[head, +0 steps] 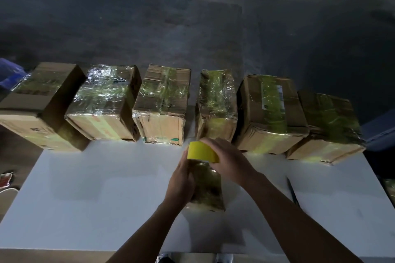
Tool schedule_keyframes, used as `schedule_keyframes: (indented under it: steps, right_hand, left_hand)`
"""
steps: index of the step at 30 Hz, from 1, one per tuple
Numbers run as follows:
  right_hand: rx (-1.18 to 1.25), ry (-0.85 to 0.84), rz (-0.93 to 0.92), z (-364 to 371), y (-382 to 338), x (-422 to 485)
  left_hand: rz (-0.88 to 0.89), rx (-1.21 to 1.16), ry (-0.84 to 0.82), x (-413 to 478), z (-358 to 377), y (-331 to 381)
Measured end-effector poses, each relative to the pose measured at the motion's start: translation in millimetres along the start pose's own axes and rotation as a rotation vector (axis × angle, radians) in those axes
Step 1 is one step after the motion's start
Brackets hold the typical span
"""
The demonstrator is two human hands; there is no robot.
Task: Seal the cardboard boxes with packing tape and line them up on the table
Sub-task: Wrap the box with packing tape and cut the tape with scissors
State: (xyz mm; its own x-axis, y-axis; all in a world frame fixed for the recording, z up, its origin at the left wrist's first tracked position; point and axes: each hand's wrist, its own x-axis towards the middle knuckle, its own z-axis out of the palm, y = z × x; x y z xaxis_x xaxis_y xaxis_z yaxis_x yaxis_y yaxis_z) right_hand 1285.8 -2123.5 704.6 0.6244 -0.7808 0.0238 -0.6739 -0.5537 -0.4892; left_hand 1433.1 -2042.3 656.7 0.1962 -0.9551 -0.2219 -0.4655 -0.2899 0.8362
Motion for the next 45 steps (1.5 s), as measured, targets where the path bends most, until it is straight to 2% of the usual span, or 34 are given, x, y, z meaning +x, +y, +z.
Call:
schedule_keyframes:
  steps: [4,9,11,15,17,24,29,32,36,39,41,45]
  right_hand:
    - [-0.083,0.022,0.031,-3,-9,6]
    - [-0.137,0.073,0.099,-25,4,-10]
    - [-0.132,0.048,0.110,-26,9,-11]
    - [-0.108,0.021,0.101,-22,14,-10]
    - [-0.069,0.024,0.110,-23,12,-9]
    - [0.052,0.020,0.126,-21,11,-23]
    - [-0.101,-0.004,0.010,-38,17,-25]
    - [-0.073,-0.034,0.094,-39,32,-37]
    - [-0.060,-0.029,0.147,-29,36,-35]
    - [-0.056,-0.022,0.155,-28,38,-33]
    - [-0.037,-0.023,0.170,-27,41,-36]
    - [0.065,0.007,0.204,-26,42,-44]
  left_hand:
    - [-0.116,-0.172,0.073,-1,3,-9]
    - [-0.052,-0.184,0.101,-1,6,-6]
    - [-0.013,-0.058,0.073,-1,5,-3]
    - [0.208,0.545,-0.101,5,4,-8]
    - [0.200,0.629,-0.158,7,5,-6]
    - [0.150,0.698,-0.161,5,5,-3]
    - [0.208,0.688,-0.093,7,2,-7]
    - [0.245,0.734,-0.093,9,4,-8]
    - [0.338,0.932,-0.115,17,3,2]
    - [0.491,0.787,-0.142,14,16,8]
    - [0.471,0.680,-0.197,7,27,8]
    - [0.442,0.727,-0.197,4,31,4]
